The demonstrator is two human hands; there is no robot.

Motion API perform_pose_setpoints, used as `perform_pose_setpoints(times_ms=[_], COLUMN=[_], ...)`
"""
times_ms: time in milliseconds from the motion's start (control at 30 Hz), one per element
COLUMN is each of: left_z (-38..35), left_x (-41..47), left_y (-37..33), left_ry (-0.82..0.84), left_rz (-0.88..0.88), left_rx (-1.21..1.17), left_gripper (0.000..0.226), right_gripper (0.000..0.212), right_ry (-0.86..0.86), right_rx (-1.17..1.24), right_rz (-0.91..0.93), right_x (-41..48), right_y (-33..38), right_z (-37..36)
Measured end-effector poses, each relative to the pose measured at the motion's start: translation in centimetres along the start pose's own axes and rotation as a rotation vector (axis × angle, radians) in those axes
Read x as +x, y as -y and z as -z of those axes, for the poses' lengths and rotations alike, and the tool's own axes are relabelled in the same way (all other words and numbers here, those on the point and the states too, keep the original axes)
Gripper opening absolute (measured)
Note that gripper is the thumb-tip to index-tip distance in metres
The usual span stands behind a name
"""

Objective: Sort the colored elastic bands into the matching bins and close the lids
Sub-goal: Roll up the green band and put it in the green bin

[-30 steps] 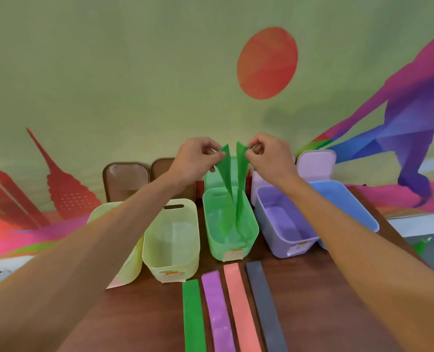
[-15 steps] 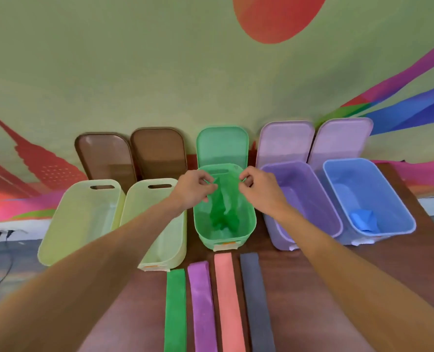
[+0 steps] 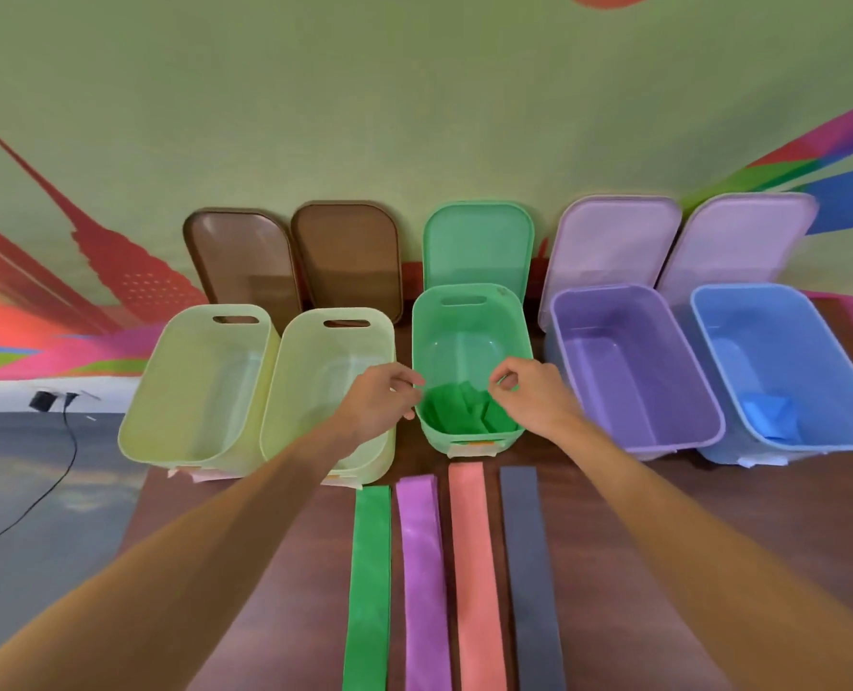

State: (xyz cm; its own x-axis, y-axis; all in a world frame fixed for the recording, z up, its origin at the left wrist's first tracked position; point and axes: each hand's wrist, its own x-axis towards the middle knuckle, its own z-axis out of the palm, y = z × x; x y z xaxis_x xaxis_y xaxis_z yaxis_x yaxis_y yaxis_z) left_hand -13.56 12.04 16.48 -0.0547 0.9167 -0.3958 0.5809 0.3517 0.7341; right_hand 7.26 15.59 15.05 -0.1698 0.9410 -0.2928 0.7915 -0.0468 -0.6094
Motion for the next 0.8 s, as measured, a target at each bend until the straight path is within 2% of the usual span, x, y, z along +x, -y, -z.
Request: perform_pose_setpoints(times_ms=[133, 500, 800], left_z=[1.4, 5.3, 2.3], left_x=[-3.1, -12.6, -13.4], left_y=[2.0, 10.2, 16.6], left_ry=[0.002, 0.079, 0.087], left_rz=[-0.030, -0.025, 0.131], left_rx=[0.003, -0.176, -0.219], left_gripper=[0.016, 0.012, 0.012], right_gripper=[0.012, 0.014, 0.014], right_ry=[-0.001, 0.060, 0.102], right_rx=[0.017, -0.032, -0.029], right_rz=[0.015, 0.149, 0.075], right_x=[-2.5, -11.7, -13.2], right_y=[0.8, 4.3, 3.5], right_z=[-1.6, -7.8, -11.8])
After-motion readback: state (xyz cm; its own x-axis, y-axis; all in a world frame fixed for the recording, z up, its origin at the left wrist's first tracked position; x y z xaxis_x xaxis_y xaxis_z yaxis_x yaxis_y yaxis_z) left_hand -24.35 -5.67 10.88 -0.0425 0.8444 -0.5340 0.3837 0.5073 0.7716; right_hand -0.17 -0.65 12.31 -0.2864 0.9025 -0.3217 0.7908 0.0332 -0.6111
